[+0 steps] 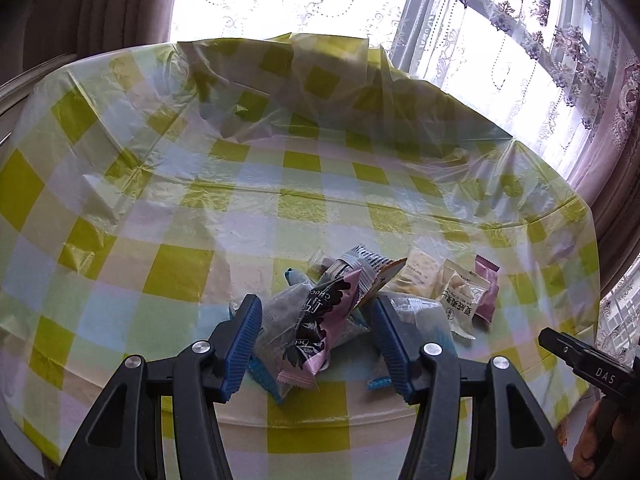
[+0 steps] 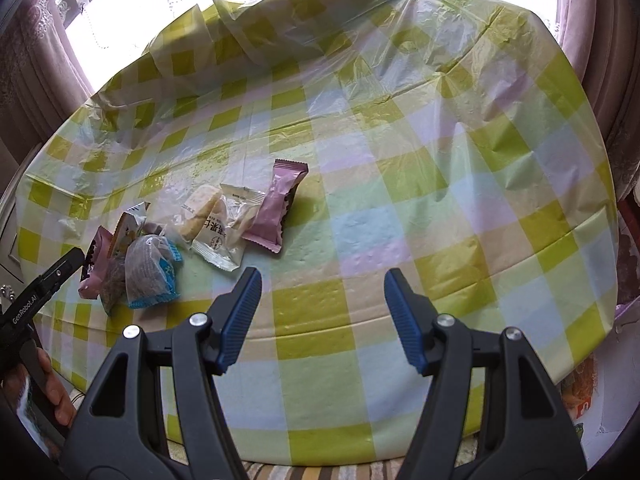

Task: Organize snacks
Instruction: 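Grasp the dark chocolate packet with the left tool while the right tool grasps the clear peanut packet, then carry both packets over the white box and open both tools to drop them, then move both open tools back toward the remaining snacks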

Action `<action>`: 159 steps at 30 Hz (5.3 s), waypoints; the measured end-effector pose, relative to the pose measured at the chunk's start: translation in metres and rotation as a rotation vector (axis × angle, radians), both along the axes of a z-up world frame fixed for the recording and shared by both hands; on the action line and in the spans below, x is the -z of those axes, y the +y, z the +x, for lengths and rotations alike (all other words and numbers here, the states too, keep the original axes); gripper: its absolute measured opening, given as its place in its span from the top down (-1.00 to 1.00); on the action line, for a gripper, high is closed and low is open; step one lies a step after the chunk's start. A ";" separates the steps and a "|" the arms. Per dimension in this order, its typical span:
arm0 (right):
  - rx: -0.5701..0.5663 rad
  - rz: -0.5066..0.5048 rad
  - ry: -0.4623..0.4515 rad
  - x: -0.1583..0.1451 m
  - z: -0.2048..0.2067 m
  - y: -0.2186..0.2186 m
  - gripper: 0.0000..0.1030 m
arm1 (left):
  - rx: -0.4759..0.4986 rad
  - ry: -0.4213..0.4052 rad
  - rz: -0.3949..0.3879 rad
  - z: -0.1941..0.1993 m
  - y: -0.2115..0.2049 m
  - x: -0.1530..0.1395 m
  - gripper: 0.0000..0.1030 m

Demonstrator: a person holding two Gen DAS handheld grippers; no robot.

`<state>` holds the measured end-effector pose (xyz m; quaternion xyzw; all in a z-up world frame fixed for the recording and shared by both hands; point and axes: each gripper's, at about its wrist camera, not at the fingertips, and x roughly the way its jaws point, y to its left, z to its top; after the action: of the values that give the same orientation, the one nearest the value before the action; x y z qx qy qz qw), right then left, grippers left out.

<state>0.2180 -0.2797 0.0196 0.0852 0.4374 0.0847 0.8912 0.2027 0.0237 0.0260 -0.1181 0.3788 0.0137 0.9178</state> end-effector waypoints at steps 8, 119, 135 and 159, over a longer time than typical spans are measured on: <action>-0.063 0.000 -0.019 0.007 0.023 0.041 -0.31 | 0.020 0.057 0.027 0.013 -0.004 0.020 0.29; 0.273 -0.188 0.083 0.009 -0.109 -0.204 0.16 | 0.732 0.143 -0.083 -0.078 -0.288 -0.015 0.57; 0.440 -0.225 0.200 0.030 -0.159 -0.277 0.08 | 1.177 0.320 -0.144 -0.133 -0.377 -0.002 0.31; 0.307 -0.328 -0.015 -0.024 -0.107 -0.168 -0.94 | 0.479 -0.104 0.298 -0.083 -0.234 -0.044 -0.66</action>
<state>0.1108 -0.4477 0.0432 0.0040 0.4208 -0.1236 0.8987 0.1196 -0.2108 0.0702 0.1103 0.3421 -0.1539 0.9204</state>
